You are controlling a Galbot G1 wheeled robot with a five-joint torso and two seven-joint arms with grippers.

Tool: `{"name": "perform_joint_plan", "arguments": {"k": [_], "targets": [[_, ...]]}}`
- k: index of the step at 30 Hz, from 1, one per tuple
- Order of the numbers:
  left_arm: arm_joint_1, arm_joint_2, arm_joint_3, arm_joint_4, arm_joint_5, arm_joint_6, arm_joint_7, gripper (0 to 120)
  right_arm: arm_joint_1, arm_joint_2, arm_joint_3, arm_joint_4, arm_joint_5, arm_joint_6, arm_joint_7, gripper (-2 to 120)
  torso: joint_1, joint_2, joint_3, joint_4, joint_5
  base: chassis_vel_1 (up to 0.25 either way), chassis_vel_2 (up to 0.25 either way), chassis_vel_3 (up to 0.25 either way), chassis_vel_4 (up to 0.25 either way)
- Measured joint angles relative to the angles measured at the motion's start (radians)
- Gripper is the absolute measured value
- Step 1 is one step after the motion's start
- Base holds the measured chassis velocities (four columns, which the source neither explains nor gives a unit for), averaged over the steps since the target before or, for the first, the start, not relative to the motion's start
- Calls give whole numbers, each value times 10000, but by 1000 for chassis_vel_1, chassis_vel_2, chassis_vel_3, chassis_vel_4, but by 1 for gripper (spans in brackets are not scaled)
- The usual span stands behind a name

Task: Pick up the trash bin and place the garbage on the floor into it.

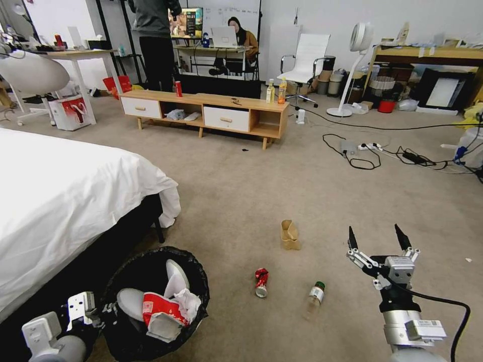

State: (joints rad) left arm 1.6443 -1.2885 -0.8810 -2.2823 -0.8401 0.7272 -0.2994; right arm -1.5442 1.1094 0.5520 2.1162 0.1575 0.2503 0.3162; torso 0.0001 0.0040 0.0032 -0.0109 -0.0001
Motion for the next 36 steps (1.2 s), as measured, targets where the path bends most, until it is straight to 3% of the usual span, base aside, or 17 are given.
{"name": "perform_joint_plan", "arguments": {"k": [17,26,28,31,32,35,36], "targets": [[-36,-33,9,40,8,-3,5,1,152,-52,-23,-145,39,139,23,100,0,0,-1,1,1,-96,89,94,-96],[-82,62,3,101,-26,-3,15,1,156,-423,10,-33,466,-610,665,100,0,0,-1,1,1,0,0,0,0],[-94,76,4,114,-31,-3,17,1,144,-515,10,67,687,-929,858,100,0,0,-1,1,1,0,0,0,0],[-96,123,2,167,-36,-2,31,1,40,-980,32,638,2462,-2806,1791,100,0,0,-1,0,-1,0,0,0,0],[-96,123,2,167,-36,-2,31,1,40,-980,32,638,2462,-2806,1791,100,0,0,-1,0,-1,0,0,0,0],[-102,167,-8,188,-44,-3,38,1,123,-1374,29,1243,5133,-5218,3168,100,0,0,-1,0,-2,0,0,0,0],[-102,167,-8,188,-44,-3,38,1,123,-1374,29,1243,5133,-5218,3168,100,0,0,-1,0,-2,0,0,0,0]]}}
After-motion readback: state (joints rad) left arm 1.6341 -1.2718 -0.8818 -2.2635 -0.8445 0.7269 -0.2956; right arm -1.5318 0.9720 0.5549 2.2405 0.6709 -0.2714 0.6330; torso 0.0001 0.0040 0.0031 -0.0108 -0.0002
